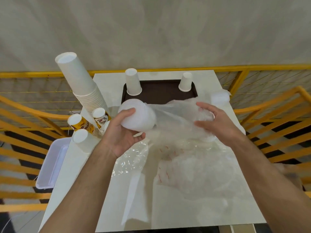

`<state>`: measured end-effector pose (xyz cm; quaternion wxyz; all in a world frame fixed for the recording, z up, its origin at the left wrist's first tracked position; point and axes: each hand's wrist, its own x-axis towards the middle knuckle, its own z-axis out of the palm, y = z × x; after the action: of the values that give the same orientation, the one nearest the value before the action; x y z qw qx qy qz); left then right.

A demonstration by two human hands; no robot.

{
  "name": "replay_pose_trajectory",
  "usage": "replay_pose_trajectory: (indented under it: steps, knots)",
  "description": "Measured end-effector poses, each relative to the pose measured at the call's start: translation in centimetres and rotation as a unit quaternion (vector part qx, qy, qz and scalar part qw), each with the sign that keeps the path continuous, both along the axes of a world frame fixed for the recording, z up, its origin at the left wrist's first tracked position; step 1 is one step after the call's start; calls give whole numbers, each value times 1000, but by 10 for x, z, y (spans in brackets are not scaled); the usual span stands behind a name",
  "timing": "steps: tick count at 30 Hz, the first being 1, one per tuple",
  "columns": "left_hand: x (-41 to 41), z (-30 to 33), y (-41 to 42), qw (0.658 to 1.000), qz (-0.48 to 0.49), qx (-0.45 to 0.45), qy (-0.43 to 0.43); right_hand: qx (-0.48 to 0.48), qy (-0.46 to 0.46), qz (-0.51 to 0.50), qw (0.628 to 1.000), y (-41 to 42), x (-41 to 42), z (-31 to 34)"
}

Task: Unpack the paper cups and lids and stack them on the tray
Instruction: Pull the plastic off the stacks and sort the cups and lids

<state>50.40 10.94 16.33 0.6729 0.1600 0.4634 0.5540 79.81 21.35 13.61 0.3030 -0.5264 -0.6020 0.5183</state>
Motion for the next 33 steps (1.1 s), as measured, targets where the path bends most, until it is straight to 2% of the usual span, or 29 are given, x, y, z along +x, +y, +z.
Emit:
replay_pose_trajectory:
  steps: [3, 7, 10, 12, 14, 16, 17, 20, 22, 25, 28, 33]
  knots:
    - [-1, -5, 1, 999, 31, 1, -5, -47, -91, -1, 995, -16, 16, -24]
    - [11, -5, 10, 999, 33, -8, -9, -107, -232, 20, 967, -35, 38, -58]
    - [26, -5, 18, 1000, 8, -6, -11, -72, -327, 9, 942, -43, 50, -68]
    - [35, -6, 22, 1000, -9, -4, -3, -47, -439, -17, 897, -50, 50, -62]
    - [44, -7, 25, 1000, -28, -3, 8, 42, -510, -46, 858, -60, 42, -52]
    - [52, -7, 27, 999, -44, -4, 18, 142, -484, 3, 864, -69, 27, -50]
    - [56, -7, 28, 998, -53, -4, 23, 150, -471, 60, 867, -73, 21, -55]
    - [68, -7, 30, 997, -71, -10, 38, 90, -520, 194, 827, -80, 9, -80]
    - [75, -9, 32, 996, -74, -19, 43, 55, -545, 227, 805, -82, 9, -94]
    - [84, -13, 36, 995, -80, -34, 47, 40, -548, 228, 804, -81, 13, -101]
    - [94, -16, 39, 993, -94, -38, 56, 75, -546, 208, 808, -78, 18, -94]
    - [109, -19, 50, 990, -102, -52, 79, 145, -464, 98, 868, -81, 30, -79]
